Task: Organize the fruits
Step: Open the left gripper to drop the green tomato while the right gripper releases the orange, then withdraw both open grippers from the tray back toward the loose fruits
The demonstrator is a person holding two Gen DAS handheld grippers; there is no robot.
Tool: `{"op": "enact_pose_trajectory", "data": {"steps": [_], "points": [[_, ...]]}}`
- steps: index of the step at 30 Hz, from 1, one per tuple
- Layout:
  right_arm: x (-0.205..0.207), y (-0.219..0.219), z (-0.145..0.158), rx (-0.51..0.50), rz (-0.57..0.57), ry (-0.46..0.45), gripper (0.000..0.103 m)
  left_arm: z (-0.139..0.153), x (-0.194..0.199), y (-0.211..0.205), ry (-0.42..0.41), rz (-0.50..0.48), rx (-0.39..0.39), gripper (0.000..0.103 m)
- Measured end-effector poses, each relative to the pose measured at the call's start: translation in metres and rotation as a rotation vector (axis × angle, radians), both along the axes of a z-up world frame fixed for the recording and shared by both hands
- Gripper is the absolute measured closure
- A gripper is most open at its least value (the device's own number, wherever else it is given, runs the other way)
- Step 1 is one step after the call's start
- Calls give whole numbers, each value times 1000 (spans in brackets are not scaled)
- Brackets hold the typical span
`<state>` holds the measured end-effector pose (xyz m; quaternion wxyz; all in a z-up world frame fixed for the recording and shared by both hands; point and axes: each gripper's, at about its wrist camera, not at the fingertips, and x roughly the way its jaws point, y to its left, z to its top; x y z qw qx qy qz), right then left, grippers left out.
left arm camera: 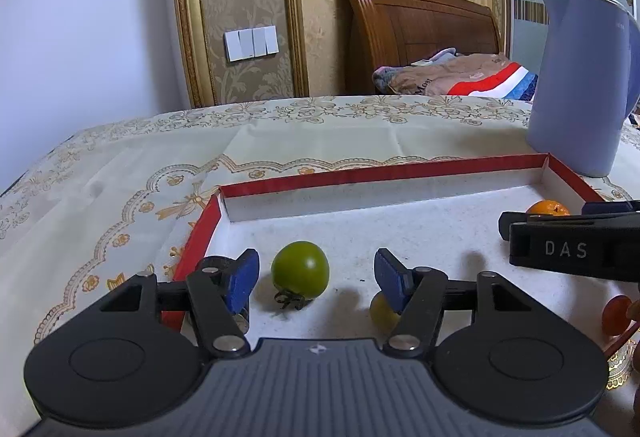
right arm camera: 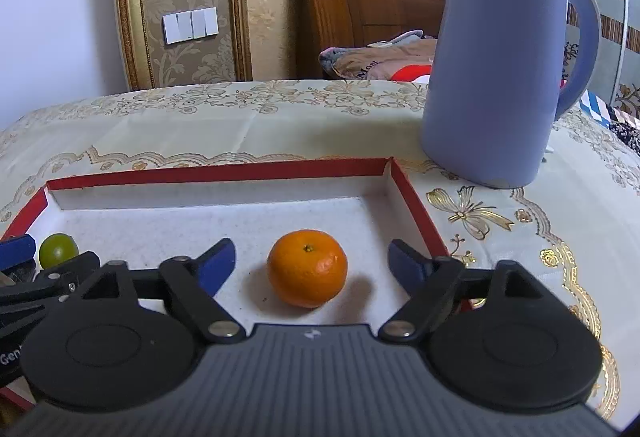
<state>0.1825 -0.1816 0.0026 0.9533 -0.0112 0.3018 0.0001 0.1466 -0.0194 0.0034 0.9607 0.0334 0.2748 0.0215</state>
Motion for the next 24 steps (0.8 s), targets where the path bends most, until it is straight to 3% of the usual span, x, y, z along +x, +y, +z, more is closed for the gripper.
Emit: {"op": "enact_pose_trajectory", "data": {"steps": [7, 24], "points": [[-2, -1, 0, 3, -8, -13, 4, -1, -1, 2, -6, -1, -7, 40], [-12, -7, 2, 26, -24, -49, 0, 5, -14, 4, -54, 8, -13, 33]]}}
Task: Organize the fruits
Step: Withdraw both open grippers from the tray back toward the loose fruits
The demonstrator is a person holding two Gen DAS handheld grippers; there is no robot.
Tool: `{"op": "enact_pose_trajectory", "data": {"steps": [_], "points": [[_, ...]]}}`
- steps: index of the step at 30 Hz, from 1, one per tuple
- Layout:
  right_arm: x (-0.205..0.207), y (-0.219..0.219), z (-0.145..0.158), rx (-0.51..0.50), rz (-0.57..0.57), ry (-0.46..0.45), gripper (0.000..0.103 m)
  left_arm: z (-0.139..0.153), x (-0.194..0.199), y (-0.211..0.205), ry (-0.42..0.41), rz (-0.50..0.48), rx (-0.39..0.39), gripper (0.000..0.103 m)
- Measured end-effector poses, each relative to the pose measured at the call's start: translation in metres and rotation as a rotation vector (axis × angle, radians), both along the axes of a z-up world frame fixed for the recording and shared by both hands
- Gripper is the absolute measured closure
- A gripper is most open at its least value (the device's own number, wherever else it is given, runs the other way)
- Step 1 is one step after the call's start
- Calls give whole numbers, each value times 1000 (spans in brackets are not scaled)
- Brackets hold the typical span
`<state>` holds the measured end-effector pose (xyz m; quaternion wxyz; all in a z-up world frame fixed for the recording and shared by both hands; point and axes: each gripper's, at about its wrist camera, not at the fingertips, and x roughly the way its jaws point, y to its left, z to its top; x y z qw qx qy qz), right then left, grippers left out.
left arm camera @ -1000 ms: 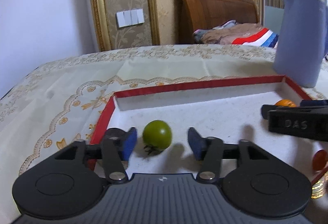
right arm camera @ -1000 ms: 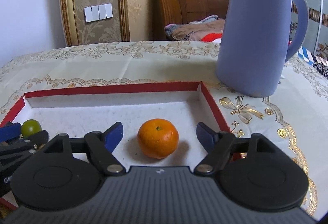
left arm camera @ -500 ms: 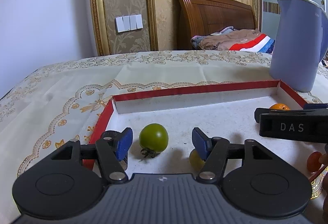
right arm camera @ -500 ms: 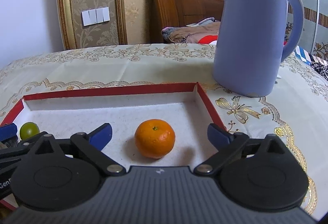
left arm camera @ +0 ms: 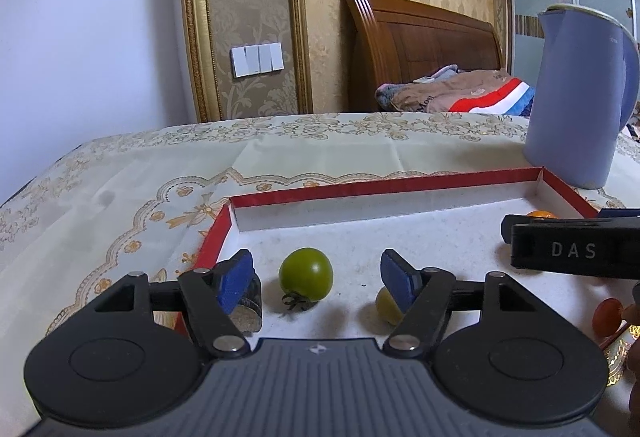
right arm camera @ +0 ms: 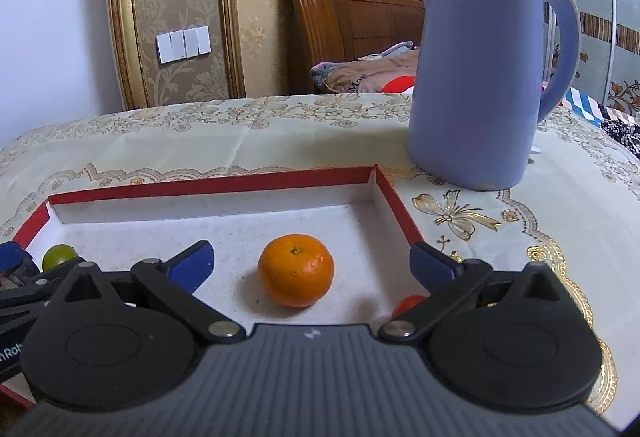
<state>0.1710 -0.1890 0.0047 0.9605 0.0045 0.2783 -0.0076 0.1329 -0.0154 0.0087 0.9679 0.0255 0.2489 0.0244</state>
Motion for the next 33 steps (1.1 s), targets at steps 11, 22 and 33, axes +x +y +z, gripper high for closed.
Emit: {"op": "enact_pose_trajectory", "data": {"steps": [11, 22, 33], "points": [[-18, -8, 3, 26, -4, -24, 0, 5, -21, 16, -16, 28, -80, 32], [-51, -16, 7, 63, 11, -52, 0, 5, -44, 18, -15, 15, -93, 32], [-103, -29, 7, 109, 41, -75, 0, 3, -69, 15, -21, 3, -76, 32]]}}
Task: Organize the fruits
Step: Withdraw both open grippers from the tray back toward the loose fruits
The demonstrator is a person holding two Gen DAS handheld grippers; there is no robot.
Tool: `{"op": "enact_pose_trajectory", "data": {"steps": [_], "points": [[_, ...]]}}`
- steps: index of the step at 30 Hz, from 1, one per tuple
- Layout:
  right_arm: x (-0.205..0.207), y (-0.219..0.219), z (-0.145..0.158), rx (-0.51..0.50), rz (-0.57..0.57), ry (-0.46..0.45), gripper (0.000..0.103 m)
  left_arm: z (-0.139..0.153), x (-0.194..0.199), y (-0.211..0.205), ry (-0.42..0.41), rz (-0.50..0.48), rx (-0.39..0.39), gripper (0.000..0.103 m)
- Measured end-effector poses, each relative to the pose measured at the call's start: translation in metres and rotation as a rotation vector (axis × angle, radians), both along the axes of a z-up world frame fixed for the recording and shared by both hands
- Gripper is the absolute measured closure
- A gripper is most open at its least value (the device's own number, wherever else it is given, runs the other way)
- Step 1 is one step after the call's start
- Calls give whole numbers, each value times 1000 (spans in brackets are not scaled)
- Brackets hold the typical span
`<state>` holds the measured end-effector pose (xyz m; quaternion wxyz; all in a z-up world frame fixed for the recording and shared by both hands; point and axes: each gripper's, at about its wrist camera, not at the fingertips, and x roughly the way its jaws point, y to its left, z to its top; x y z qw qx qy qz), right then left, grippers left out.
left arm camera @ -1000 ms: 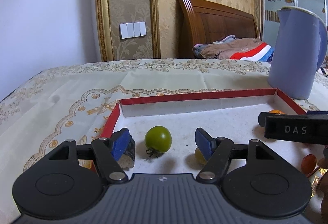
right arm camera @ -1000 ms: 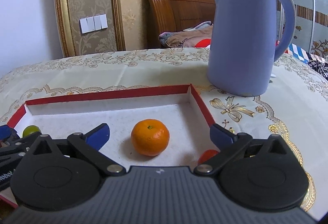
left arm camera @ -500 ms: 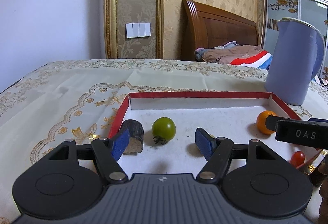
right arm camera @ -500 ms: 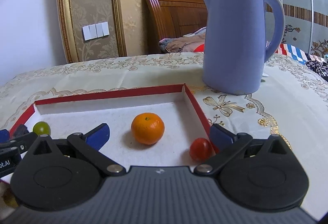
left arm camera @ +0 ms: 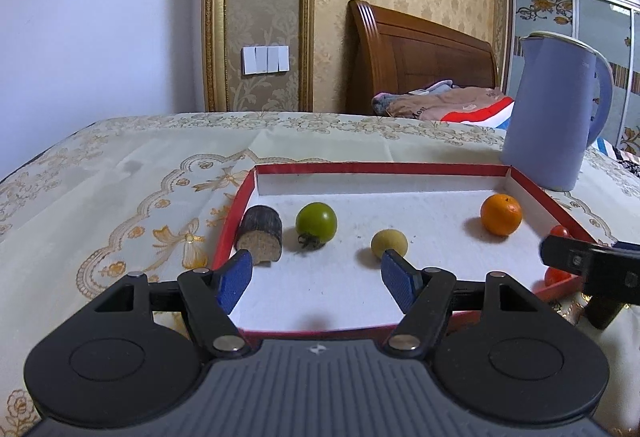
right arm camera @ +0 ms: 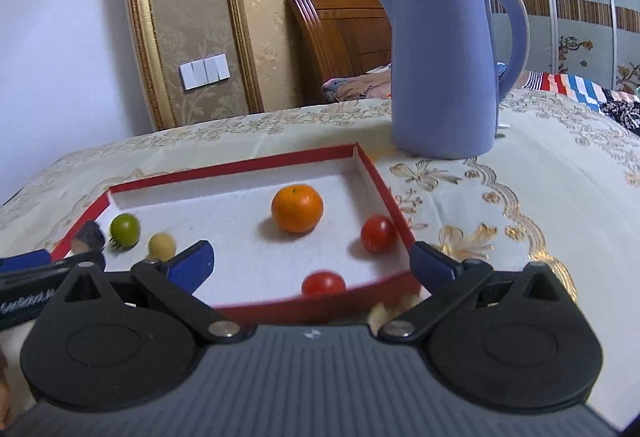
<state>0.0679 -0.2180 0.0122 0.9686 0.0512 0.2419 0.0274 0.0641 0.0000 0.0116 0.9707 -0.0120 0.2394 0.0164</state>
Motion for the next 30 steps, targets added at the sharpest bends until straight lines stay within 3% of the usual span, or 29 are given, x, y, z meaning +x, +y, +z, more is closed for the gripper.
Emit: {"op": "enact_pose_trajectory", "data": {"steps": [12, 20, 30], "points": [[-16, -13, -2, 33, -18, 14, 0, -2, -31, 6, 5, -14, 6, 32], [-20, -21, -5, 49, -28, 44, 0, -1, -45, 24, 20, -30, -68, 32], [-53, -46, -10, 48, -31, 35, 0, -6, -58, 21, 15, -39, 1, 32]]}}
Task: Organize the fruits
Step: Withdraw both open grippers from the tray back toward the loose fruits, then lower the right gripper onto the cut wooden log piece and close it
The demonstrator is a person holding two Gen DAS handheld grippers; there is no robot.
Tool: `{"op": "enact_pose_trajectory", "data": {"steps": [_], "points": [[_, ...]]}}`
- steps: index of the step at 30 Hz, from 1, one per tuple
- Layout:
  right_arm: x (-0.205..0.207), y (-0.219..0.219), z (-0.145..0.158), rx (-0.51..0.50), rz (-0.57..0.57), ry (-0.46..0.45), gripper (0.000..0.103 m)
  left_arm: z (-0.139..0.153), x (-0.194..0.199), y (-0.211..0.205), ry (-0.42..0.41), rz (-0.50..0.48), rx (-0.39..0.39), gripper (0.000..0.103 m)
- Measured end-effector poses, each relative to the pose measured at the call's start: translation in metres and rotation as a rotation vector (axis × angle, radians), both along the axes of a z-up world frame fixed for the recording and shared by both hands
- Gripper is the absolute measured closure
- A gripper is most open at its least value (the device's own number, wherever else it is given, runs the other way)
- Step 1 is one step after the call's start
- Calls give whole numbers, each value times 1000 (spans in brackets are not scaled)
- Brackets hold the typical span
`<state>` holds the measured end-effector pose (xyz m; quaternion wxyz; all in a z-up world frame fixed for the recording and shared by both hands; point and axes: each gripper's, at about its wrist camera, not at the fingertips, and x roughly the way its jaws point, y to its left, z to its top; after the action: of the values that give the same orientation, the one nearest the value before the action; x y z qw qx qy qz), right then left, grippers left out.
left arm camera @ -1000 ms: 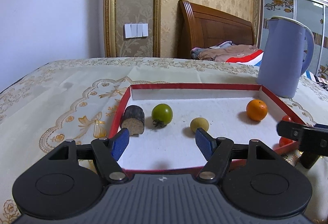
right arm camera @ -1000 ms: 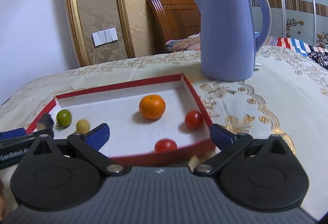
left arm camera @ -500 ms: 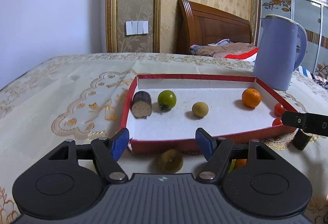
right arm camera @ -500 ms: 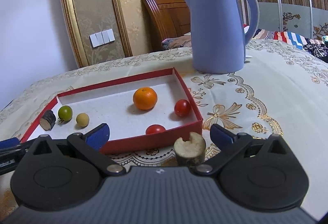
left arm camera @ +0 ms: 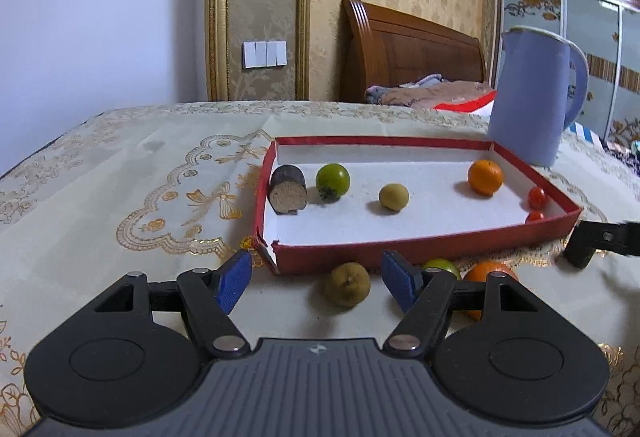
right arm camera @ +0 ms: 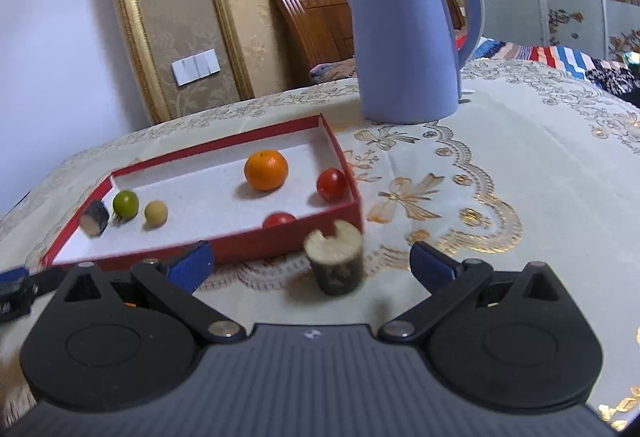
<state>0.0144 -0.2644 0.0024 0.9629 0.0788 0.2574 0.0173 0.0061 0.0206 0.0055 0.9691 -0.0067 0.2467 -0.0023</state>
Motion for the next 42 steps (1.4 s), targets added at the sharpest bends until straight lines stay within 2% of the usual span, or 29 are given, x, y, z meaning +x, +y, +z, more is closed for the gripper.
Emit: {"op": "enact_pose_trajectory", "data": {"steps": [4, 8, 10, 12, 14, 18, 22, 31, 35, 37, 42], "points": [[-18, -32, -3, 65, -44, 26, 0, -4, 7, -1, 34, 0, 2, 32], [-18, -47, -8, 119, -80, 60, 0, -8, 13, 2, 75, 19, -12, 32], [-16, -44, -9, 92, -83, 70, 0, -10, 15, 4, 87, 33, -19, 31], [-17, -39, -9, 59, -76, 64, 0, -11, 17, 5, 94, 39, -28, 26], [-16, -36, -9, 43, -74, 72, 0, -11, 18, 4, 94, 48, -21, 25], [-12, -36, -10, 37, -74, 89, 0, -9, 15, 6, 60, 56, -24, 24], [-10, -33, -11, 15, -72, 103, 0, -9, 18, 10, 72, 65, -47, 24], [-11, -36, -11, 35, -71, 96, 0, -11, 15, -3, 75, 28, 15, 23], [-11, -36, -11, 33, -71, 97, 0, -16, 26, 2, 146, 44, -7, 23], [-11, -36, -11, 35, -71, 97, 0, -16, 29, 4, 144, 54, -26, 23], [-11, -37, -11, 32, -71, 94, 0, -18, 31, 2, 149, 65, -1, 23]]}}
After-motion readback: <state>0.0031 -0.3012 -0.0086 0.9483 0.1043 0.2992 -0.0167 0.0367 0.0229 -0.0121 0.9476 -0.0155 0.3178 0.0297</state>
